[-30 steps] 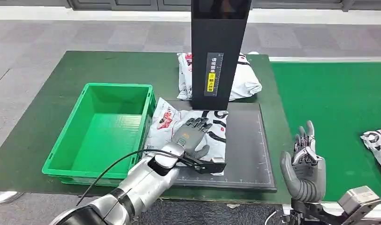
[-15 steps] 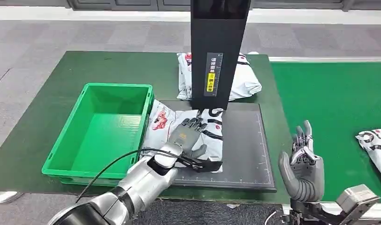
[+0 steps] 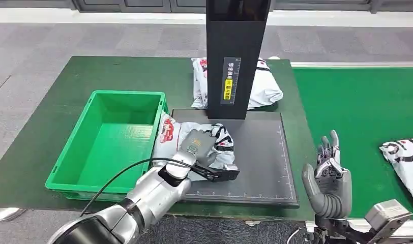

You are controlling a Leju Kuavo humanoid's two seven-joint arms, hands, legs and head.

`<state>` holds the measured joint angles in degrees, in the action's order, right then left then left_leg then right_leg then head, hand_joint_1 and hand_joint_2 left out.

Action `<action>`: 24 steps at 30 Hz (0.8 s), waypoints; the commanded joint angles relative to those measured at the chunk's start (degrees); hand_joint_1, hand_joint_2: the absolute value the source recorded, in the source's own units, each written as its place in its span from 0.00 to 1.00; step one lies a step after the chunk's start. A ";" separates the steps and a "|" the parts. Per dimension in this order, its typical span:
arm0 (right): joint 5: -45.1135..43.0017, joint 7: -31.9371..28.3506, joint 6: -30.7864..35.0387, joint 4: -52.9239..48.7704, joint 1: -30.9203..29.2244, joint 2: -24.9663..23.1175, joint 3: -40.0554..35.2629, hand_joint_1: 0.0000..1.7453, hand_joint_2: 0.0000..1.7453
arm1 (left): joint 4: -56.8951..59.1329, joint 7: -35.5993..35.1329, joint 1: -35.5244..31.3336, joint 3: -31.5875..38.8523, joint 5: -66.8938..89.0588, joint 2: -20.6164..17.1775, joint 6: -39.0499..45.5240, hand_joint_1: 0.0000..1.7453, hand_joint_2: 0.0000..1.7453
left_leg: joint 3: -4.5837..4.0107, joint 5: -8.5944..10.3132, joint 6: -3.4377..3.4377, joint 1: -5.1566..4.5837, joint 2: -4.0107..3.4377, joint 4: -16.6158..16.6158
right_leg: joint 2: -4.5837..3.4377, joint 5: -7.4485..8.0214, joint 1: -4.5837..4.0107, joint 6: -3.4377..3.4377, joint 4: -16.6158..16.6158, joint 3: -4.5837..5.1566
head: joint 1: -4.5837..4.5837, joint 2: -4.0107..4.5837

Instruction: Moved the parcel from conveyor to table for the left to box.

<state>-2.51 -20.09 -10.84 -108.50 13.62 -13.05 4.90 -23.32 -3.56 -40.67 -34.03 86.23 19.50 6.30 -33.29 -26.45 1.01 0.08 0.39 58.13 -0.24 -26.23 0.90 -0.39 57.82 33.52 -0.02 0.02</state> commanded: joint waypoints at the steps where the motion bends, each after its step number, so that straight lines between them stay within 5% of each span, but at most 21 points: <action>1: -0.42 0.36 1.23 2.56 -1.63 -0.28 2.06 0.00 1.00 | -0.31 -2.14 0.34 3.39 1.23 -2.46 6.48 1.00 1.00 | 0.12 0.04 0.00 0.05 -0.23 -0.17 | -0.17 0.13 -0.06 0.05 -0.21 -0.08 | 0.00 0.00; 4: -0.72 0.46 1.88 1.72 -1.23 -0.58 2.24 0.00 1.00 | -3.98 -4.17 0.94 4.26 1.74 -3.09 13.65 1.00 1.00 | 0.09 0.02 0.00 0.05 -0.19 -0.11 | -0.15 0.09 -0.06 0.05 -0.16 -0.07 | 0.00 -0.02; 8: -1.74 0.96 4.72 0.67 -0.58 -0.79 2.29 0.00 1.00 | -16.75 -1.85 4.22 9.83 -2.29 -5.18 33.09 1.00 1.00 | -0.04 0.02 0.01 0.01 -0.14 -0.05 | -0.10 0.05 -0.02 0.04 -0.05 0.08 | 0.00 -0.02; 14: 0.71 1.55 10.87 2.26 -0.15 -1.10 4.49 0.00 1.00 | -39.75 7.29 10.88 18.94 -7.09 -6.83 33.70 1.00 1.00 | -0.06 -0.03 0.01 0.03 -0.25 -0.07 | -0.19 0.05 -0.04 0.05 -0.08 0.12 | 0.00 -0.02; 24: 1.67 1.66 12.55 5.08 -1.14 -2.07 6.58 0.00 1.00 | -48.99 11.87 13.64 27.07 -5.66 -5.39 33.70 1.00 1.00 | -0.13 -0.02 0.02 0.08 -0.22 -0.06 | -0.17 0.05 -0.08 0.06 -0.11 0.16 | 0.00 -0.02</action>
<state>-1.05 -18.84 1.09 -108.50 14.08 -13.42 7.39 -60.01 6.23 -28.91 -16.78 79.52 14.82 39.93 -33.50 -26.47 1.02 0.08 0.37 58.14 -0.26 -26.26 0.90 -0.38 57.83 33.74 -0.02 0.00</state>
